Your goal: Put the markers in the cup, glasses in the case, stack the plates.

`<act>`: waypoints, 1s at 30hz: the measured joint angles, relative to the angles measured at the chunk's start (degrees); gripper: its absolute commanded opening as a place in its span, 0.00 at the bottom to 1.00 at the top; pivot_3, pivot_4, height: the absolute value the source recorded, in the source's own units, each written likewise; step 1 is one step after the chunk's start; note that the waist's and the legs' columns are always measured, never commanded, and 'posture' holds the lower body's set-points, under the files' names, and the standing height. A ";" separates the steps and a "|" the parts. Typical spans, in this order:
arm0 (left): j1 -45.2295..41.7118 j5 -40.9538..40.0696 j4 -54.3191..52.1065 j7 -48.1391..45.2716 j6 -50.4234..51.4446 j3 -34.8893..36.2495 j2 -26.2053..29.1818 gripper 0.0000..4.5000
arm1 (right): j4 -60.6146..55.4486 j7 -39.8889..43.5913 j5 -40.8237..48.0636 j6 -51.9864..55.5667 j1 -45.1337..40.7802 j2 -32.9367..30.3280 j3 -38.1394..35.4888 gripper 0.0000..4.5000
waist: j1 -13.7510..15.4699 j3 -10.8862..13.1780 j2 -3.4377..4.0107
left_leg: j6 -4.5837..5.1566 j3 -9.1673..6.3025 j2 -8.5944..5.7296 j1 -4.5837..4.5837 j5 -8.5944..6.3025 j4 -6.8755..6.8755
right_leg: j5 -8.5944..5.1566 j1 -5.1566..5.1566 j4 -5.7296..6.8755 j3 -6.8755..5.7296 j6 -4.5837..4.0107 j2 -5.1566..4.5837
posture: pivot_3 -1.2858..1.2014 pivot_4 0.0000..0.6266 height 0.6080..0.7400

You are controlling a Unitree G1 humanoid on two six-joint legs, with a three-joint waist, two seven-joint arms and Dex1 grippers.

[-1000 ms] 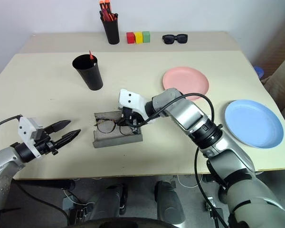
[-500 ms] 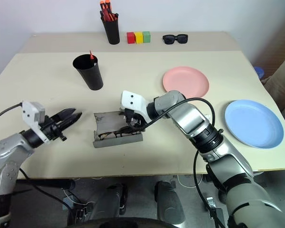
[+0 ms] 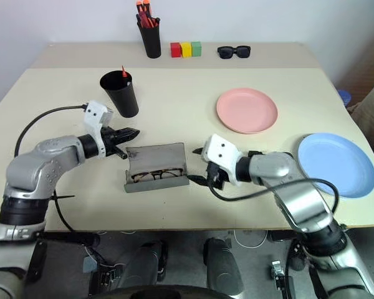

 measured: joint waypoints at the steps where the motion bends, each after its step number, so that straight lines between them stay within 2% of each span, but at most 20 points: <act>1: -0.98 0.19 0.68 -0.64 1.72 -1.04 0.29 0.01 | -0.74 -0.28 0.08 -0.27 0.99 -0.38 -0.90 0.78 | -0.13 0.00 0.00 | 0.00 0.00 0.00 0.01 0.00 0.00 | 0.00 0.00 0.01 0.00 0.00 0.01 | 0.52 0.24 1.00; 6: -3.45 0.55 2.55 -6.92 6.03 -5.40 3.13 0.01 | -2.58 -2.36 0.18 -0.85 3.66 -0.80 -2.58 0.78 | -0.26 0.00 0.00 | 0.00 -0.01 0.02 0.02 0.00 -0.01 | -0.02 0.00 0.02 0.01 -0.01 0.03 | 0.52 0.24 1.00; 13: -1.16 2.54 2.71 -14.26 2.06 -8.19 7.97 0.01 | -3.49 -4.83 0.19 -1.46 5.70 -0.70 -2.81 0.78 | 0.10 0.00 -0.01 | 0.00 0.01 0.02 0.01 0.00 -0.01 | -0.13 0.00 -0.01 0.03 -0.19 0.00 | 0.52 0.24 1.00; 22: 7.94 -1.80 -8.01 -16.54 2.60 -1.41 9.64 0.01 | -1.19 -4.44 0.04 -4.22 5.51 -0.82 -2.48 0.78 | 0.41 0.01 -0.01 | 0.00 0.01 0.03 0.00 0.00 0.03 | -0.14 0.01 -0.01 0.04 -0.20 -0.05 | 0.52 0.24 1.00; 30: 11.13 -0.33 -4.10 -10.98 2.42 1.54 8.73 0.01 | 0.38 -3.64 -0.31 -5.45 4.73 -0.75 -1.91 0.78 | 0.27 0.01 -0.01 | 0.00 0.00 0.03 0.01 0.00 0.03 | -0.13 0.01 0.01 0.03 -0.19 0.00 | 0.52 0.24 1.00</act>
